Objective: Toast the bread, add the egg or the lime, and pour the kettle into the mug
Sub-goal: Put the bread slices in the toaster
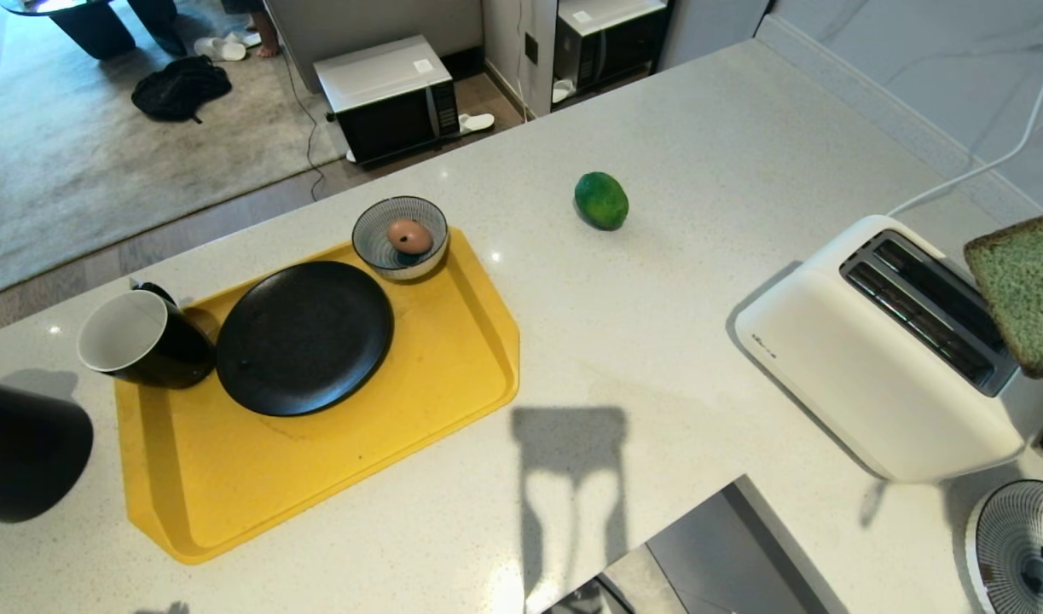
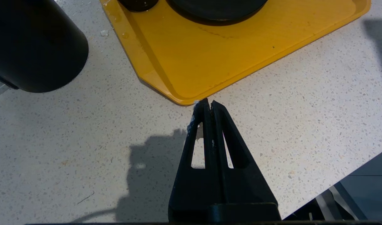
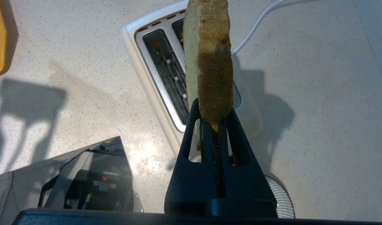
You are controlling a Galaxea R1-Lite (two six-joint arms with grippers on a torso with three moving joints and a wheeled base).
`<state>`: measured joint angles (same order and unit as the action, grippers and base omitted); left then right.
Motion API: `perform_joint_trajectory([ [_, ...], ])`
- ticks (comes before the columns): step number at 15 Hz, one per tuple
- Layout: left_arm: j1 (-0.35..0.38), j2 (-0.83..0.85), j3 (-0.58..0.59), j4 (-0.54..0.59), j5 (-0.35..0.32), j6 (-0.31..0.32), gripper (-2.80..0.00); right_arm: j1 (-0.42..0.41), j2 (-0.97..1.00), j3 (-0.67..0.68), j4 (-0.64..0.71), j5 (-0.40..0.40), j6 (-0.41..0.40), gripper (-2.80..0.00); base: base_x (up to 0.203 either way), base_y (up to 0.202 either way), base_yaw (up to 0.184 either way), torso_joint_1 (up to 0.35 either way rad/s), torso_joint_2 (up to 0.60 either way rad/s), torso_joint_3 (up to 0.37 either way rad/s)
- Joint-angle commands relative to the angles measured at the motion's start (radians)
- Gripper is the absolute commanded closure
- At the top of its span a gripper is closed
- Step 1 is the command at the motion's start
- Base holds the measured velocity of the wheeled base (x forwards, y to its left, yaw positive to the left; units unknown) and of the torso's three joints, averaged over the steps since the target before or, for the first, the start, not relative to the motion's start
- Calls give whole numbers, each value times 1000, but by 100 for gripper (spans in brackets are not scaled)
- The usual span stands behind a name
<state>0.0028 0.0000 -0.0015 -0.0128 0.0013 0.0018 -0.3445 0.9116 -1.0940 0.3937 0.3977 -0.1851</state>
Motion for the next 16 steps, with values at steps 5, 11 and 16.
perform_joint_trajectory([
  [5,0,0,0,0,1,0,0,-1,184,-80,-37,24,-8,0,0,0,0,0,0,0],
  [11,0,0,0,0,1,0,0,-6,238,-91,-86,49,-28,0,0,0,0,0,0,0],
  [16,0,0,0,0,1,0,0,-104,269,-91,-119,153,-92,0,0,0,0,0,0,0],
])
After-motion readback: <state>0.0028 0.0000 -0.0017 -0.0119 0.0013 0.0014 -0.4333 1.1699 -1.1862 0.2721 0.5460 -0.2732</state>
